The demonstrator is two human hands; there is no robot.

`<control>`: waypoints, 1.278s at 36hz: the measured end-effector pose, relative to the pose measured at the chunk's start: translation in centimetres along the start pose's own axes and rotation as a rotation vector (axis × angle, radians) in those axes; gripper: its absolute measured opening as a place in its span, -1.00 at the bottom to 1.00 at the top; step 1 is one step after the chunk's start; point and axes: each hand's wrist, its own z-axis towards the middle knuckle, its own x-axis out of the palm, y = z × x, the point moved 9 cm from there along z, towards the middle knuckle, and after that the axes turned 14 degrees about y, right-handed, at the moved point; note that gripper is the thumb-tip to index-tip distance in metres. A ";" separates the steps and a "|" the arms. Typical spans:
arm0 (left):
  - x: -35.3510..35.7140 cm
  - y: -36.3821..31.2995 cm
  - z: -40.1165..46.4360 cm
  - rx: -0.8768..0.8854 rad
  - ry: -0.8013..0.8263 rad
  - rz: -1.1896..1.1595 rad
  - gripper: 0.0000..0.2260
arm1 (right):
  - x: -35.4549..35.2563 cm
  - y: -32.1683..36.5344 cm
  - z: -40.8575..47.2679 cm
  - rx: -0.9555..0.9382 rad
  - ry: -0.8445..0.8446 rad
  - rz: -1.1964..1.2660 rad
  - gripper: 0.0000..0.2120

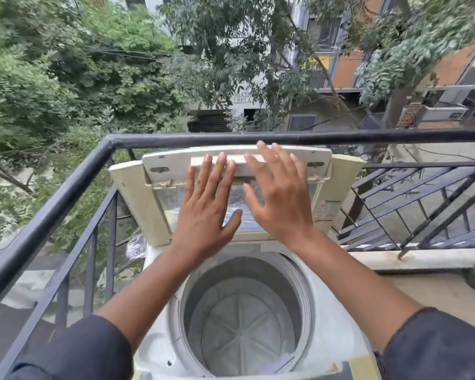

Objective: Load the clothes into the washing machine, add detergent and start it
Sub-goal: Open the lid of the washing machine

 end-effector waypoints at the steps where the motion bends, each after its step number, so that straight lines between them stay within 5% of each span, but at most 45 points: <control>1: 0.2 0.3 0.6 -0.009 0.005 -0.008 -0.16 | 0.7 -0.1 -0.3 -0.002 0.026 -0.017 -0.44; 7: 1.2 0.8 2.8 -0.037 0.010 -0.012 -0.14 | 4.3 -2.1 -0.4 0.063 0.169 -0.085 -0.20; 20: 2.5 1.1 3.4 -0.066 0.021 0.076 -0.11 | 6.6 -2.1 0.2 0.120 0.185 -0.177 -0.08; 46: 1.7 -0.2 -0.5 -0.033 -0.007 -0.044 -0.22 | 3.1 -1.8 -3.0 0.112 0.137 -0.068 -0.26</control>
